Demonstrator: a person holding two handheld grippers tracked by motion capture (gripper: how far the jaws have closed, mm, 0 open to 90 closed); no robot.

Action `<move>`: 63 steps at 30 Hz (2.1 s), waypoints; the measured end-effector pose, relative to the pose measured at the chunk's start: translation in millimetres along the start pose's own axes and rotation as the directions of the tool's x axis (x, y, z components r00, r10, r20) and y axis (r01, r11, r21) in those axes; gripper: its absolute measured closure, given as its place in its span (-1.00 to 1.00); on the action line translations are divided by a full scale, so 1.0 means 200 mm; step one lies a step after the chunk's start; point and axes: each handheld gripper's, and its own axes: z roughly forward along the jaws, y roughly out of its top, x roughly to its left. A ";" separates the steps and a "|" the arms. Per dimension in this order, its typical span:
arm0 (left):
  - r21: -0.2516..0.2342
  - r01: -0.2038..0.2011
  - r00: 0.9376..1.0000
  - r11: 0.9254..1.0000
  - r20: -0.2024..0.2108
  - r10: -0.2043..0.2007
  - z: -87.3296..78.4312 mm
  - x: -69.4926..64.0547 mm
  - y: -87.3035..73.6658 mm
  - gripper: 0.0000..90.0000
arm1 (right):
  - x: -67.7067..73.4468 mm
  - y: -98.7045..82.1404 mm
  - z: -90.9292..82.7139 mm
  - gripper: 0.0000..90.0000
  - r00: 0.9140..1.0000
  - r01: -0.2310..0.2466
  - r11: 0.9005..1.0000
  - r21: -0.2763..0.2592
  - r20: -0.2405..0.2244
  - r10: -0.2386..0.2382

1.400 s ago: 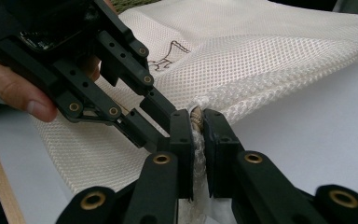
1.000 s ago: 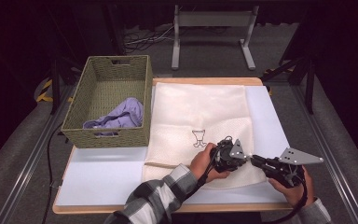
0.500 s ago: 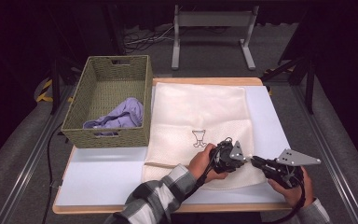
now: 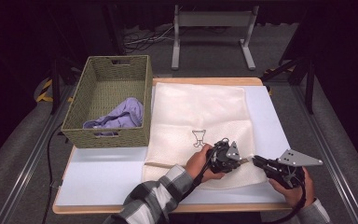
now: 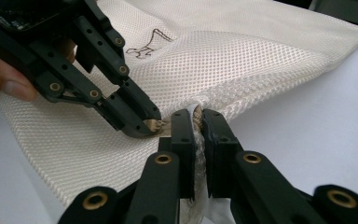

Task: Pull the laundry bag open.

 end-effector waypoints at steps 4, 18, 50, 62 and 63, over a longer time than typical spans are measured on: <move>0.016 0.003 1.000 1.000 -0.002 -0.003 -0.03 0.00 -0.04 0.84 | 0.00 0.00 0.00 0.87 1.000 0.000 1.000 0.001 0.006 0.000; 0.060 0.017 1.000 0.998 -0.001 -0.017 -0.10 0.03 -0.16 0.84 | -0.02 -0.02 -0.01 0.87 0.999 -0.022 1.000 0.002 0.023 0.022; 0.098 0.055 0.998 0.994 -0.011 -0.054 -0.31 0.05 -0.38 0.84 | -0.04 -0.04 0.01 0.87 0.998 -0.030 0.999 0.041 0.047 0.028; 0.106 0.083 0.996 0.991 -0.032 -0.080 -0.44 0.06 -0.51 0.83 | -0.05 -0.05 0.02 0.87 0.998 -0.036 0.998 0.051 0.055 0.033; 0.104 0.084 0.996 0.991 -0.033 -0.081 -0.45 0.06 -0.51 0.84 | -0.05 -0.05 0.02 0.87 0.998 -0.036 0.998 0.050 0.055 0.034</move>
